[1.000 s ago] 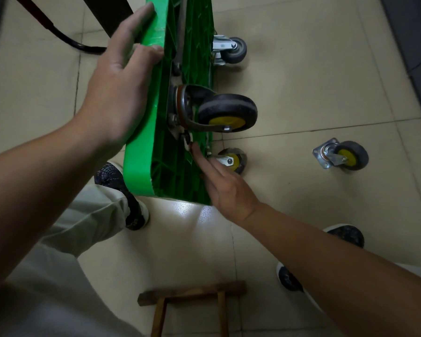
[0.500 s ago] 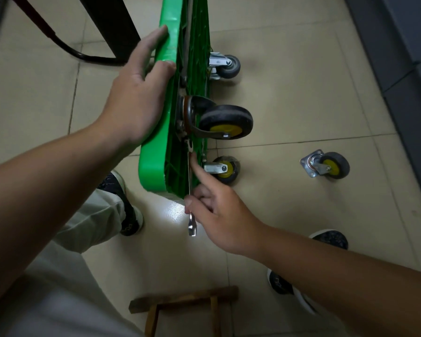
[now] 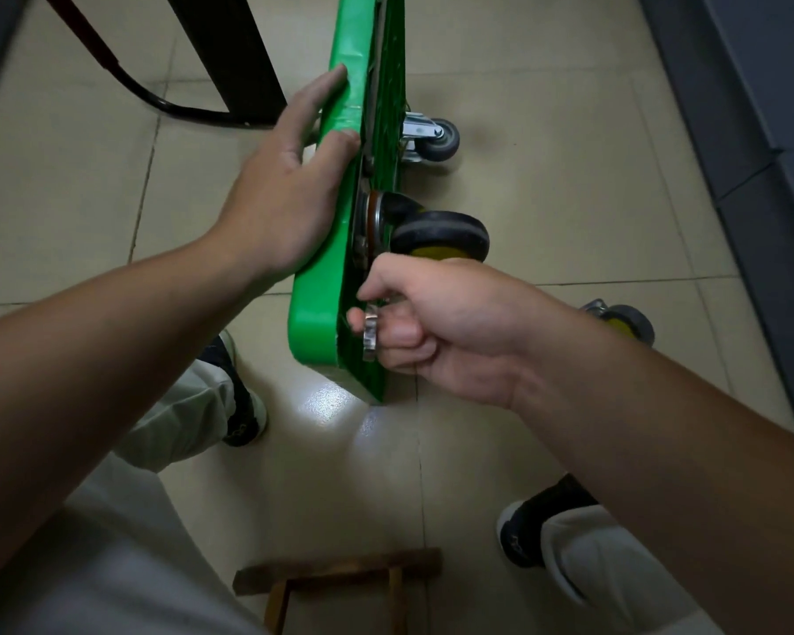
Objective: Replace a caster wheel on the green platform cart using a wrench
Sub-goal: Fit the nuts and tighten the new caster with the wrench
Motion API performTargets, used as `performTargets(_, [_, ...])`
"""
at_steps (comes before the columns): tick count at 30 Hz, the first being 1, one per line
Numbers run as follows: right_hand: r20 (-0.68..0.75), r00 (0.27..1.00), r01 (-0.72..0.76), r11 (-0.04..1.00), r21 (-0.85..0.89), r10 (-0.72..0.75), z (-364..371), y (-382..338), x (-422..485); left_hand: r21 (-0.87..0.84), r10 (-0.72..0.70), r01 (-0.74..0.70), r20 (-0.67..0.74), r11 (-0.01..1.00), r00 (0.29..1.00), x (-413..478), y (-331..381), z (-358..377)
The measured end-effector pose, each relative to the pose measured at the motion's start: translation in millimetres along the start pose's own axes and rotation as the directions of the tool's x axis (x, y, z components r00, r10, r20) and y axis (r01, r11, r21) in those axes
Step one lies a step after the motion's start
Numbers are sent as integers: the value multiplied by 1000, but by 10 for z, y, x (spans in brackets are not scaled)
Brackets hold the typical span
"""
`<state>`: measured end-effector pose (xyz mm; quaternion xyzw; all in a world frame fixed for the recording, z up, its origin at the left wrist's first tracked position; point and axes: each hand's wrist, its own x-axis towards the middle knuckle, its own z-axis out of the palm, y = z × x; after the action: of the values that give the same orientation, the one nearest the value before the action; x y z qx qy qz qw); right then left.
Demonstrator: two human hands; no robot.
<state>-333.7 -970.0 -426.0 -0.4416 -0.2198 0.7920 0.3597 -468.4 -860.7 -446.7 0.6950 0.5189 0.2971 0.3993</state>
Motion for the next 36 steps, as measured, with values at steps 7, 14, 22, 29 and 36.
performTargets(7, [-133,988,52,982,-184,-77,45,251,-120,-46,-11,11,16,999,1000,-19,43,-9])
performTargets(14, [-119,881,243,655,-716,-457,-405,1113,-252,-58,-13,15,31,998,999,-26,35,-24])
performTargets(22, [75,829,279,294,-914,-554,-818,1306,79,-54,8,-6,36,999,999,-32,59,1])
performTargets(29, [163,760,367,209,-906,-629,-822,1377,299,-74,-2,3,22,997,1000,-50,86,11])
performTargets(36, [167,717,400,203,-894,-677,-868,1427,489,-68,5,-3,33,998,999,-48,72,6])
